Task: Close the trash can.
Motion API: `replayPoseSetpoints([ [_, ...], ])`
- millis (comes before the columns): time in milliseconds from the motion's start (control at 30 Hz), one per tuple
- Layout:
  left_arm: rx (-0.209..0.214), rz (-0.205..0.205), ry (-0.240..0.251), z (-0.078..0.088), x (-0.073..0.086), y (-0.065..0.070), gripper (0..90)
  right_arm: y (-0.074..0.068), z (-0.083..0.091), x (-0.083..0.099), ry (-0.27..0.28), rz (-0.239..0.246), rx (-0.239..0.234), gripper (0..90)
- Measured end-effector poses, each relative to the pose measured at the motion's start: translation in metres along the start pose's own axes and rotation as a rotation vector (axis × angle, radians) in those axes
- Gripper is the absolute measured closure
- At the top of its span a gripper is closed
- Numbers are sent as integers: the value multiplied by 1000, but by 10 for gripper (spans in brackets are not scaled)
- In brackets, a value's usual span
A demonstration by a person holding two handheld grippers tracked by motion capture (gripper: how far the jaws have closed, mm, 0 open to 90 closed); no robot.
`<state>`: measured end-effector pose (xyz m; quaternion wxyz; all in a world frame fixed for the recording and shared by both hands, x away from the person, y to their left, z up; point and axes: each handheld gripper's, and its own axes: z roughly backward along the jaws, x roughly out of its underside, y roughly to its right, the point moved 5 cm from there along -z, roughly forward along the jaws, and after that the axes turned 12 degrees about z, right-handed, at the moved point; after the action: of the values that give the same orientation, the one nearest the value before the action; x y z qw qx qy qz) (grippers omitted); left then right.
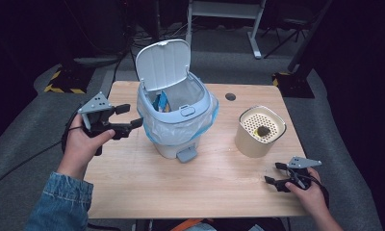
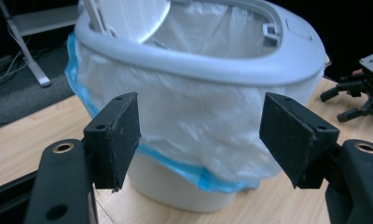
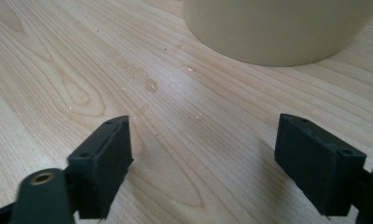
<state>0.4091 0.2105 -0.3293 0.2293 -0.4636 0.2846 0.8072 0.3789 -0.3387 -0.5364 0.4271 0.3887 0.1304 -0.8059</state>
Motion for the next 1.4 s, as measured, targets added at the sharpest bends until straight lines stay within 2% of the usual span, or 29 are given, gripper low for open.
replayPoseSetpoints([
  [167,-7,-1,17,-1,-19,-3,292,0,0,1,-15,26,26,190],
  [433,-38,37,75,-5,-57,-20,291,0,0,1,-15,27,27,186],
  [633,-69,46,77,-13,-78,-30,291,0,0,1,-14,31,23,185],
  [833,-63,57,103,-24,-95,-32,293,0,0,2,-14,34,21,185],
  [1000,-35,65,122,-32,-104,-28,295,-1,1,2,-14,36,17,184],
  [1100,1,52,117,-33,-107,-18,306,-1,1,2,-13,40,13,185],
  [1200,-16,22,100,-33,-106,-11,278,-1,1,2,-13,43,9,185],
  [1400,11,5,78,-27,-104,-1,299,-1,1,3,-12,44,8,185],
])
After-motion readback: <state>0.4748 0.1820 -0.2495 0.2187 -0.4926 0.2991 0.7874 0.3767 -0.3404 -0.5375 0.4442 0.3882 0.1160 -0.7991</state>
